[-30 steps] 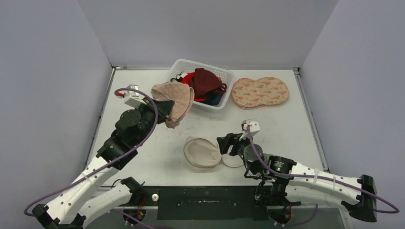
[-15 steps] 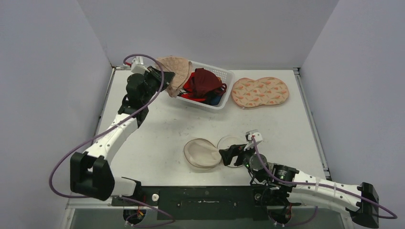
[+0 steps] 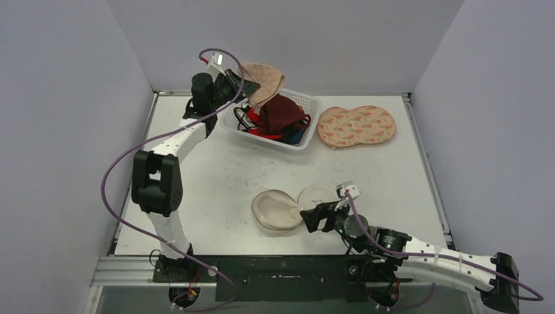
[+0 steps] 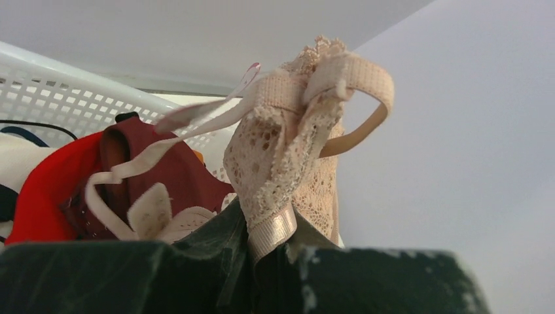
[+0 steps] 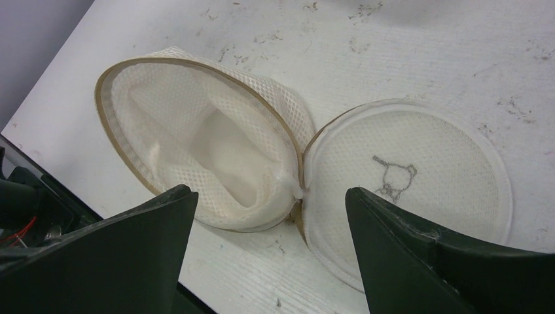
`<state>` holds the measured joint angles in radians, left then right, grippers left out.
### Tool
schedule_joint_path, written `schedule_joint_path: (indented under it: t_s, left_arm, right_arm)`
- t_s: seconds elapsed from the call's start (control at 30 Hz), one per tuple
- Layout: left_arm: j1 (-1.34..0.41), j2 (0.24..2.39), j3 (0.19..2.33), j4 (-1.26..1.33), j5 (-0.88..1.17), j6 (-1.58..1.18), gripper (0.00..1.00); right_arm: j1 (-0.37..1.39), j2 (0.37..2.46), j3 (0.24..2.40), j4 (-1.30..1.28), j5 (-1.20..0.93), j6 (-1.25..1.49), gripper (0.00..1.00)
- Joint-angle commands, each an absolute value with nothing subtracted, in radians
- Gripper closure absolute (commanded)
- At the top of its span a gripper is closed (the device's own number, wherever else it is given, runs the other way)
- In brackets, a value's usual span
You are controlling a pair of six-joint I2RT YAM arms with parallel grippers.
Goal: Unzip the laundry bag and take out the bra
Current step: Place the bra in the bin.
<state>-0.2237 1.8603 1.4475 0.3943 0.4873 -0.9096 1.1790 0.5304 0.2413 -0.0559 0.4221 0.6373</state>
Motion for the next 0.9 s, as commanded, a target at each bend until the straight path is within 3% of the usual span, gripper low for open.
schedule_joint_path:
  t_s: [0.0, 0.37, 0.8, 0.87]
  left_arm:
    - [-0.245, 1.928, 1.569, 0.322, 0.522, -0.787, 1.0]
    - [-0.278, 2.126, 1.777, 0.086, 0.491, -0.682, 1.0]
    - [-0.266, 2.205, 1.729, 0.049, 0.444, -0.691, 1.0]
    - [-0.264, 2.199, 1.714, 0.049, 0.438, -0.693, 0.88]
  right_arm:
    - [1.189, 0.509, 0.232, -0.018, 0.417, 0.618, 0.13]
    - [1.189, 0.489, 0.244, -0.053, 0.444, 0.566, 0.12]
    - [1.192, 0.494, 0.239, -0.041, 0.455, 0.547, 0.13]
    - [1.193, 0.493, 0.239, -0.044, 0.46, 0.545, 0.13]
